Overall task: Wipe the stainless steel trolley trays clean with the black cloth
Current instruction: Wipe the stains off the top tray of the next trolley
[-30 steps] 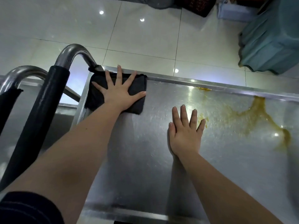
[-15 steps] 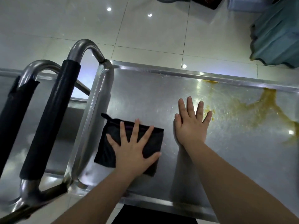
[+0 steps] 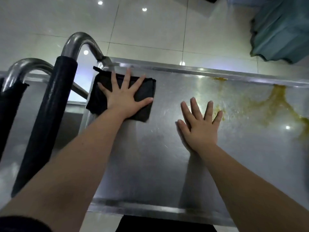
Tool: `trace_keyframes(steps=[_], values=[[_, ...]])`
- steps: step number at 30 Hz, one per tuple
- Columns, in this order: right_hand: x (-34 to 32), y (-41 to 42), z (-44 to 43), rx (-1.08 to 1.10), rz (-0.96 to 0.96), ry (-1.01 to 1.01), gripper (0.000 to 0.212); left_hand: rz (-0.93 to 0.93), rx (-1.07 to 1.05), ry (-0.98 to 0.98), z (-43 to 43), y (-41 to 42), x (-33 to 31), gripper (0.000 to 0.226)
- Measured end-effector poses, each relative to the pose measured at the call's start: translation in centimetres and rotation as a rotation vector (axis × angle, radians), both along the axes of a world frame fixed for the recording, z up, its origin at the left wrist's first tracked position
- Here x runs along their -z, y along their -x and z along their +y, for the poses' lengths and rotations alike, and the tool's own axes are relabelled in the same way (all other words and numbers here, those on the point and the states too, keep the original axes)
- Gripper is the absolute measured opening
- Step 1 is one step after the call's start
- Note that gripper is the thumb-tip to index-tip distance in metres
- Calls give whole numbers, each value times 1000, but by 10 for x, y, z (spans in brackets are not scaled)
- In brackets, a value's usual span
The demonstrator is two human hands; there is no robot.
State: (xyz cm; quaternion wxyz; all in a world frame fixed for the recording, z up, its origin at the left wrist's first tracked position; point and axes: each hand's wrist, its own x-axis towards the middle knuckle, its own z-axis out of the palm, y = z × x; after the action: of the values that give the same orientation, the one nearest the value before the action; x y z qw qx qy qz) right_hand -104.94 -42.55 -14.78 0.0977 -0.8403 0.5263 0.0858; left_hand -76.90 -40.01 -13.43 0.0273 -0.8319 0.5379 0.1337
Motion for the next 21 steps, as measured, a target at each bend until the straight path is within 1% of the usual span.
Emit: trace_keyframes(steps=[2,5,9,12,15,18,19,21], values=[[0,-1,0,12,2,-1,63,22,42,-9,-20,-11,-2,87],[0,-4,0,40,8,-14,64,9,40,-16,-5,-6,-3,87],[-3,-4,-1,37,14,-19,65,-39,66,-26,68,24,-6,87],[-3,-5,-3,40,12,-26,63,-46,102,16,146,54,-8,87],[-2,-5,-2,46,26,-22,60,-57,89,52,219,77,-5,86],[-2,-7,1,49,42,-33,59,-52,61,34,235,81,-9,86],[-4,-7,2,43,28,-32,59,-49,50,27,233,81,-12,86],[-10,-1,8,-7,-60,-6,60,-54,40,5,230,81,-14,87]])
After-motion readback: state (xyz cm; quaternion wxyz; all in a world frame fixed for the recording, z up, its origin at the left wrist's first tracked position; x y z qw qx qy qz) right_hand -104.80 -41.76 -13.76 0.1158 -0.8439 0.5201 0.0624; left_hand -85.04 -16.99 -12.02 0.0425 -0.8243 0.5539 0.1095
